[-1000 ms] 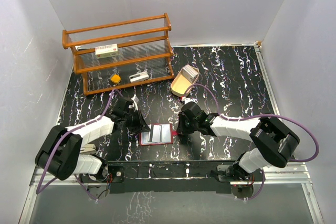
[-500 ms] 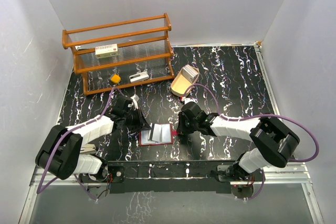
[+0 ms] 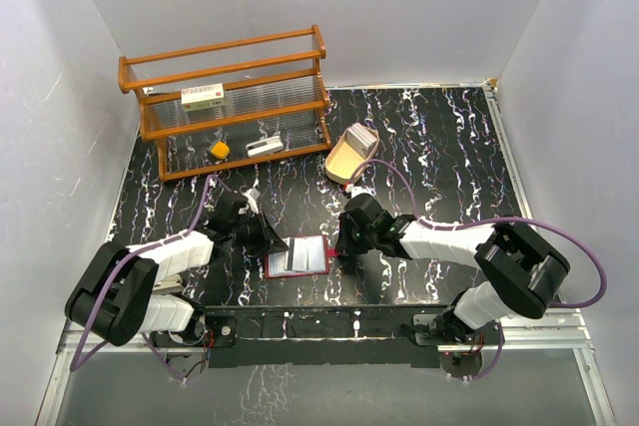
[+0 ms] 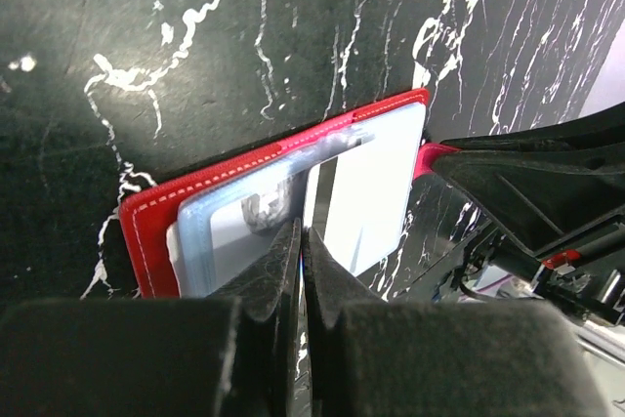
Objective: Put the credit cards into the card holder
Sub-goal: Insert the credit card into the card holder.
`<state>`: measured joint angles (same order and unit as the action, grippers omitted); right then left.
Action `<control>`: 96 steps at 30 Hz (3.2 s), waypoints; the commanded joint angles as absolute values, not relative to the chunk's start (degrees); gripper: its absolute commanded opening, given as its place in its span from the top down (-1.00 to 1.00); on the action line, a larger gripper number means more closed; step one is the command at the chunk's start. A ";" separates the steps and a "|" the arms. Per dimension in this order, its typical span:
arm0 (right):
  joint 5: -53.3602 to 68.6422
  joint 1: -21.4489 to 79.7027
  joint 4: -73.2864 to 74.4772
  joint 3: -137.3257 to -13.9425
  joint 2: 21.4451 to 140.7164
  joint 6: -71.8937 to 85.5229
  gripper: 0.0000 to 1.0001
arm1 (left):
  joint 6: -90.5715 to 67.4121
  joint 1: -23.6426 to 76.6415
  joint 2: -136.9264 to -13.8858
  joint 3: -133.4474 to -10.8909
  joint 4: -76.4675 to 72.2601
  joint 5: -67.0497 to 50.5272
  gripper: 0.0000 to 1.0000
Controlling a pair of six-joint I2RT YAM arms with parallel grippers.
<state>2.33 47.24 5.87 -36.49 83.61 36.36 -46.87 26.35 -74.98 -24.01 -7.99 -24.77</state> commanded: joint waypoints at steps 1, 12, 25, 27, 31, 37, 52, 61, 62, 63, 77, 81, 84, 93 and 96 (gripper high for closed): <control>2.96 47.71 2.40 -35.97 83.17 38.41 0.96 | -52.97 26.10 -73.77 -20.37 -15.48 -26.02 1.00; 4.08 47.88 -0.52 -34.06 83.01 41.51 0.98 | -57.95 26.10 -72.57 -17.27 -20.63 -22.47 1.00; 1.98 47.95 0.00 -33.09 80.96 42.54 1.00 | -60.53 26.10 -66.81 -15.36 -21.87 -24.94 1.00; 2.13 47.98 0.07 -33.29 80.78 42.62 1.00 | -60.81 26.10 -67.24 -15.25 -23.03 -28.05 0.94; 2.15 47.99 0.26 -33.63 81.07 42.64 1.00 | -60.25 26.19 -67.33 -14.20 -24.66 -31.41 0.74; 1.90 47.99 0.60 -34.03 81.47 42.33 1.00 | -57.35 26.19 -68.01 -13.94 -22.85 -32.14 0.88; 1.72 47.99 0.35 -33.48 81.17 42.36 1.00 | -54.96 26.13 -72.25 -13.35 -25.10 -24.27 1.00; 1.46 47.99 0.58 -33.73 80.75 42.92 1.00 | -59.96 26.19 -70.63 -9.34 -31.69 -19.92 1.00; 1.41 48.01 0.41 -33.55 80.63 43.23 1.00 | -60.28 26.19 -70.24 -9.13 -31.70 -19.41 1.00; 1.28 47.95 0.25 -33.49 80.43 43.55 1.00 | -60.89 26.19 -69.90 -8.68 -32.22 -19.15 1.00; 1.06 48.08 -1.01 -33.05 80.51 45.30 1.00 | -64.71 29.17 -71.41 -6.50 -37.04 -15.22 1.00; 1.15 48.07 -1.38 -32.72 80.21 45.70 1.00 | -65.37 30.02 -71.52 -6.27 -37.66 -13.87 1.00; 1.19 48.08 -1.98 -32.08 79.70 46.26 1.00 | -65.95 30.46 -71.28 -6.09 -38.01 -12.91 1.00; 1.46 48.08 -3.69 -30.94 79.19 47.04 1.00 | -65.49 31.71 -70.26 -7.69 -34.21 -12.58 0.90; 1.41 48.08 -3.52 -30.82 79.03 46.73 1.00 | -60.80 31.73 -69.28 -11.96 -22.30 -12.18 0.40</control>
